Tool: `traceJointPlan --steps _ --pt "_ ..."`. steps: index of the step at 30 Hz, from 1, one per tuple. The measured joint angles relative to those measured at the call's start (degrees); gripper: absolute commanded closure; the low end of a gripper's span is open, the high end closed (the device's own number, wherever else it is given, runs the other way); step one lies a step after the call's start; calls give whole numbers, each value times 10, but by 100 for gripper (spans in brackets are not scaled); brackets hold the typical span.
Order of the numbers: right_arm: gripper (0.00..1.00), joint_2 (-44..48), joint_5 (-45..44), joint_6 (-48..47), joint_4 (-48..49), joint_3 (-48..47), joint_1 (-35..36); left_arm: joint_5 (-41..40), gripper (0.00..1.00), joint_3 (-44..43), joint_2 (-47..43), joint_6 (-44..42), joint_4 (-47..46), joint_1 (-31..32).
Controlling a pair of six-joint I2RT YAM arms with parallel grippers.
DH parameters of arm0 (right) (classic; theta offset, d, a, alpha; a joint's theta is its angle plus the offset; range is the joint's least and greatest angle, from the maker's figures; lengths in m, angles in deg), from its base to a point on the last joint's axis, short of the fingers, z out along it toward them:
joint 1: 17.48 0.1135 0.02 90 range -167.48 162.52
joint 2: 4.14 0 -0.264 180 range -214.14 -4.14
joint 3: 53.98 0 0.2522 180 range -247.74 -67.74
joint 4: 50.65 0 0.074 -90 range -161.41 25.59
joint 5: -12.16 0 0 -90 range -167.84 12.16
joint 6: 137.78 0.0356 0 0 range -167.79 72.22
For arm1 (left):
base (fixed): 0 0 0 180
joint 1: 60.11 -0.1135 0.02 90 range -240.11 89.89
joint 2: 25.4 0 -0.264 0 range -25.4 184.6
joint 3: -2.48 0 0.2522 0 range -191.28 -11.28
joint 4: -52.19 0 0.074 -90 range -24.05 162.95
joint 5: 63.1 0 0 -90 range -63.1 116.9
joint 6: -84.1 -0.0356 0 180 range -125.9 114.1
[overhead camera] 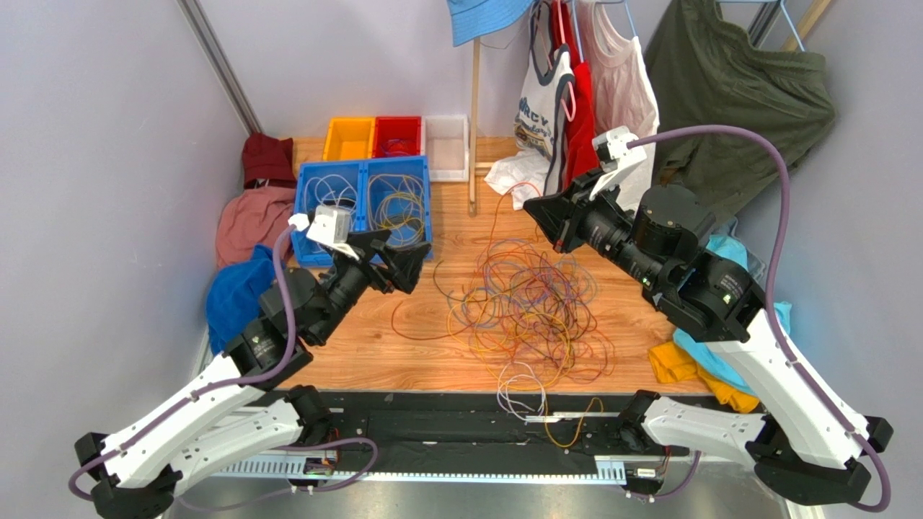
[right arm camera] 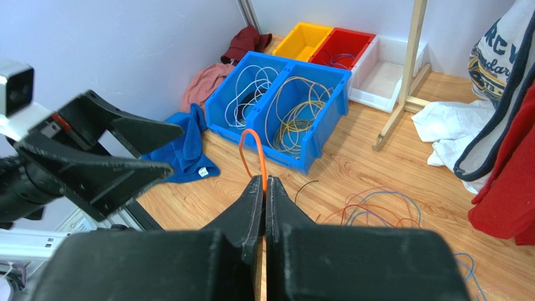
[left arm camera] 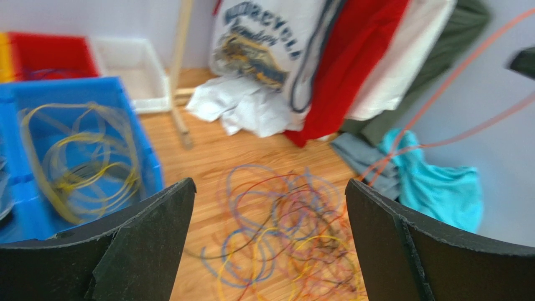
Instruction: Untangle the cables
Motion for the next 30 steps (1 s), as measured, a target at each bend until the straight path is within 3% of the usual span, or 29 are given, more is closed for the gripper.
traceJointPlan --steps 11,27,28,30 --pt "100 -1 19 5 -2 -19 0 181 1 164 45 2 -264 0" --pt "100 1 68 33 -2 -15 0 254 1 139 215 4 -424 0" --pt "100 2 70 34 -2 -15 0 258 2 134 227 5 -429 0" --pt "100 3 74 35 -2 -15 0 266 16 123 254 7 -444 1"
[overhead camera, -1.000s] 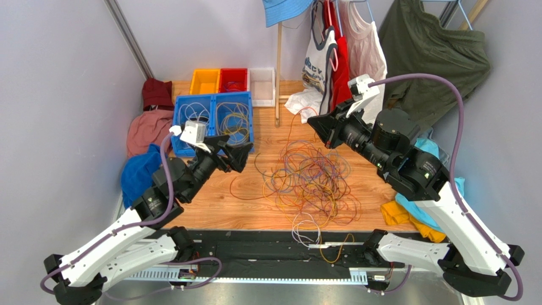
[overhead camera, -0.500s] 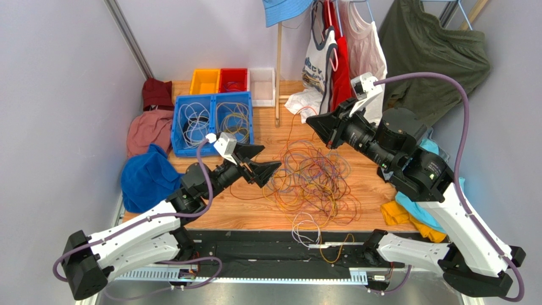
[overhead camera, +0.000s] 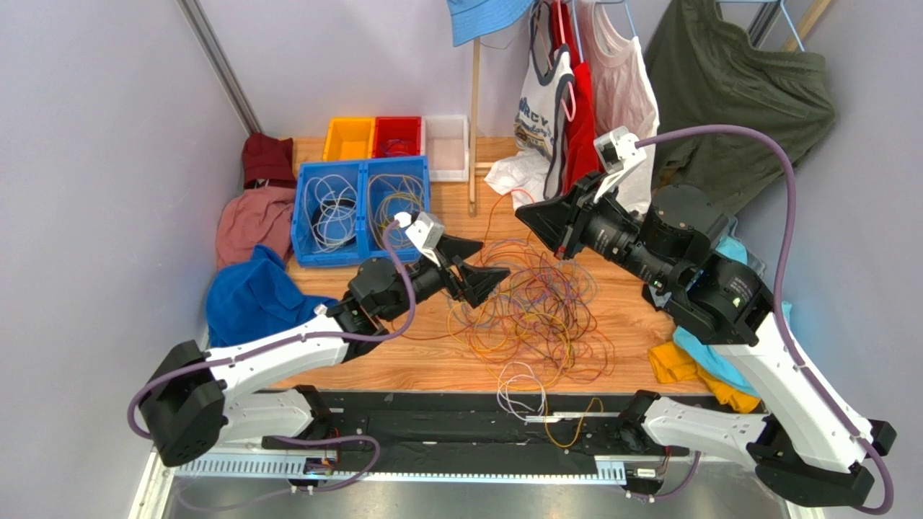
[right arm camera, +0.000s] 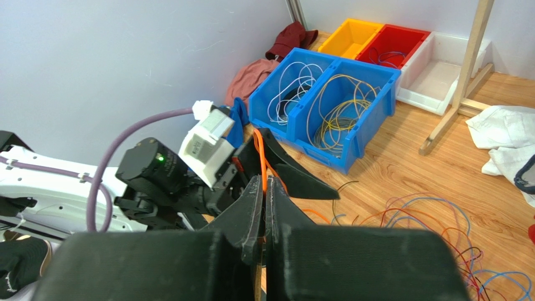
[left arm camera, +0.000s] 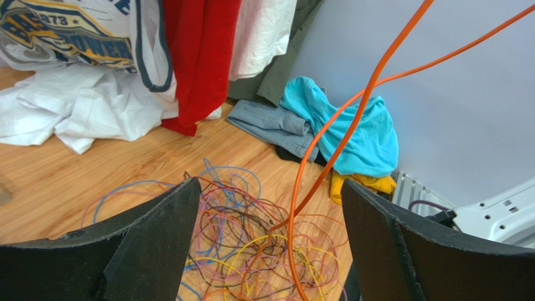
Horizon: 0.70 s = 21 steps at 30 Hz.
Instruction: Untangle the cables
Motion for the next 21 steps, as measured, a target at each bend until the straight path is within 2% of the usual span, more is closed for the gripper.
traceJointPlan --steps 1,2,5,7,8,9,14,17,20,21 --pt "100 1 2 0 0 0 0 5 24 -3 13 2 -9 0" --pt "100 2 3 0 0 0 0 9 43 -4 22 6 -15 0" --pt "100 3 4 0 0 0 0 20 68 -4 48 13 -36 0" --pt "100 6 2 -1 0 0 0 28 77 -4 56 12 -40 1" --pt "100 8 2 -1 0 0 0 30 93 -4 57 15 -39 0" --pt "100 10 1 -2 0 0 0 32 100 -4 56 14 -38 0" --pt "100 29 -8 -7 1 14 0 26 100 -4 21 7 -3 1" --pt "100 54 -25 -9 9 55 0 5 100 -20 -38 -5 84 1" --pt "74 91 -49 -7 16 131 0 -23 100 -102 -77 -25 212 0" --pt "56 99 -56 -2 17 151 0 -33 100 -138 -84 -31 249 0"
